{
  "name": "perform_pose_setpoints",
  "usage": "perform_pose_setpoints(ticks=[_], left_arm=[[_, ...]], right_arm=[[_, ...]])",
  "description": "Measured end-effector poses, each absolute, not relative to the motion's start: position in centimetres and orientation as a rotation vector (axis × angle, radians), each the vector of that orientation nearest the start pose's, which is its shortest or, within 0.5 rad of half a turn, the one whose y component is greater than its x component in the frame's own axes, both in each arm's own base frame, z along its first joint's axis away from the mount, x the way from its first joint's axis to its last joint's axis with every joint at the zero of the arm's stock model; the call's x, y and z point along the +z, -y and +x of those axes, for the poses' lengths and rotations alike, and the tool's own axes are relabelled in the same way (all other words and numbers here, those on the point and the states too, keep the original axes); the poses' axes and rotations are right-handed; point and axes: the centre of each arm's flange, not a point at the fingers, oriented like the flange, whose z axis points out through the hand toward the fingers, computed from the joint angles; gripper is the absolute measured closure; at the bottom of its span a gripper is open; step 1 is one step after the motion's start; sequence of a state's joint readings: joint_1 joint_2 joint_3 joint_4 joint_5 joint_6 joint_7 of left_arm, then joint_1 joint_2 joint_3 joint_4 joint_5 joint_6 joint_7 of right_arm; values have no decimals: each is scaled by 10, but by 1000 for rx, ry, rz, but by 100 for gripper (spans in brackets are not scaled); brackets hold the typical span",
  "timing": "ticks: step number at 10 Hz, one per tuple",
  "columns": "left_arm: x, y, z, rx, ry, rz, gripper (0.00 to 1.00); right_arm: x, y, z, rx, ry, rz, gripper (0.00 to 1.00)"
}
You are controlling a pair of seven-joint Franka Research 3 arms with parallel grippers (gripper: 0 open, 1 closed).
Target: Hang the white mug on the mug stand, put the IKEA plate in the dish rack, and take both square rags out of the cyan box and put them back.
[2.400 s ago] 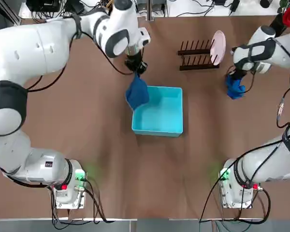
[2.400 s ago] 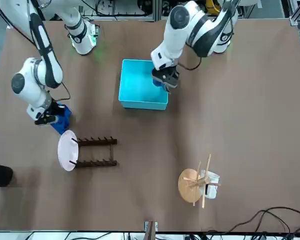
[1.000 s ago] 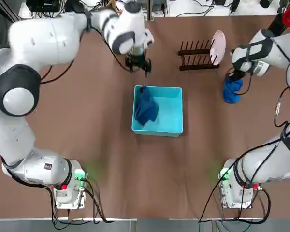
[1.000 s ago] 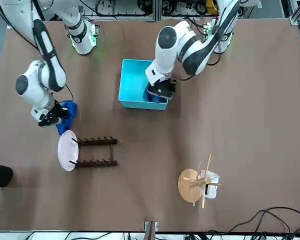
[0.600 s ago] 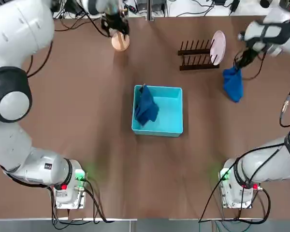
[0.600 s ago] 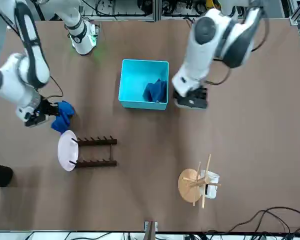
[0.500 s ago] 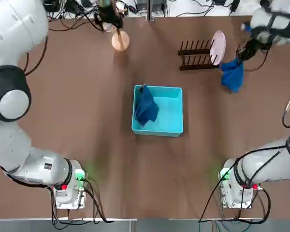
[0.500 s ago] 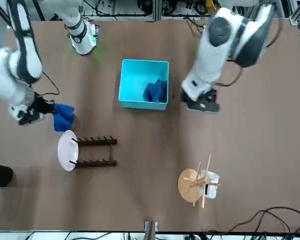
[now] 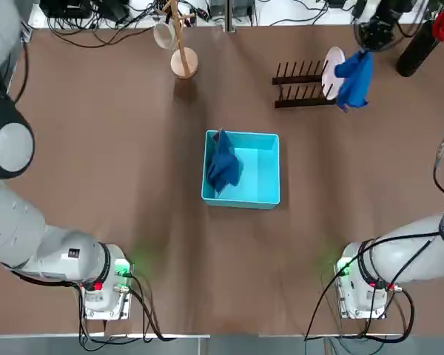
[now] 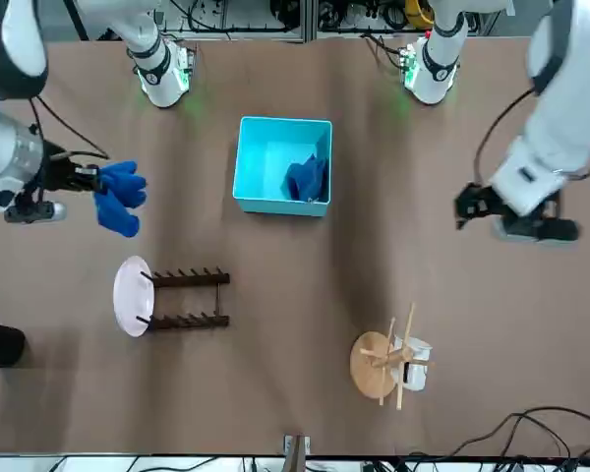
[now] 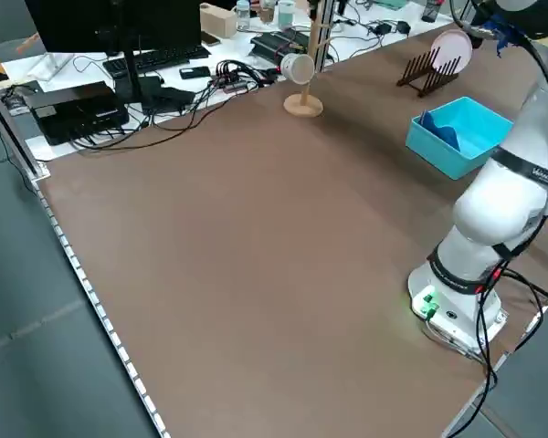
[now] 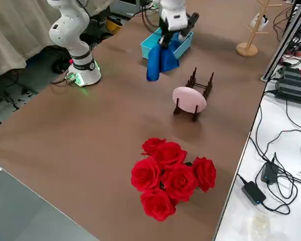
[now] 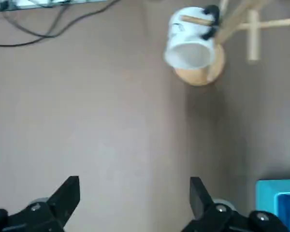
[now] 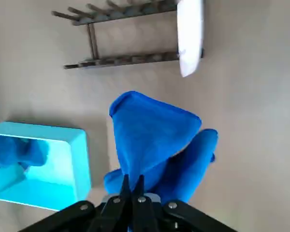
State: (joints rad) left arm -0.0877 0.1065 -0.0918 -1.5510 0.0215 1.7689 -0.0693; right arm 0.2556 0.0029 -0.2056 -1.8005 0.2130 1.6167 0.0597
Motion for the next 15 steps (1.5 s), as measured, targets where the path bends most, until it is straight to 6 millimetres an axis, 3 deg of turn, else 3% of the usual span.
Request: perform_pose_setpoints(ticks=[2,4,7,10,13,15], left_arm=[[612,64,591,-146,-126,-3126,0],[625,43,588,-122,-87,-3123,0],[625,30,576,12,-59,-3124,0],[622,32,575,30,-64,-3126,0],[623,37,577,13,-66,-3168,0],[623,36,577,12,-64,-3168,0]], right_arm=[[524,-114,533,330,-137,-2951,98],[517,-180,516,384,-169,-2982,98],[499,-255,489,394,-175,-3016,98],[473,-340,442,338,-237,-3038,98],[440,-400,390,272,-268,-3035,98],[407,-416,365,241,-266,-3037,98]])
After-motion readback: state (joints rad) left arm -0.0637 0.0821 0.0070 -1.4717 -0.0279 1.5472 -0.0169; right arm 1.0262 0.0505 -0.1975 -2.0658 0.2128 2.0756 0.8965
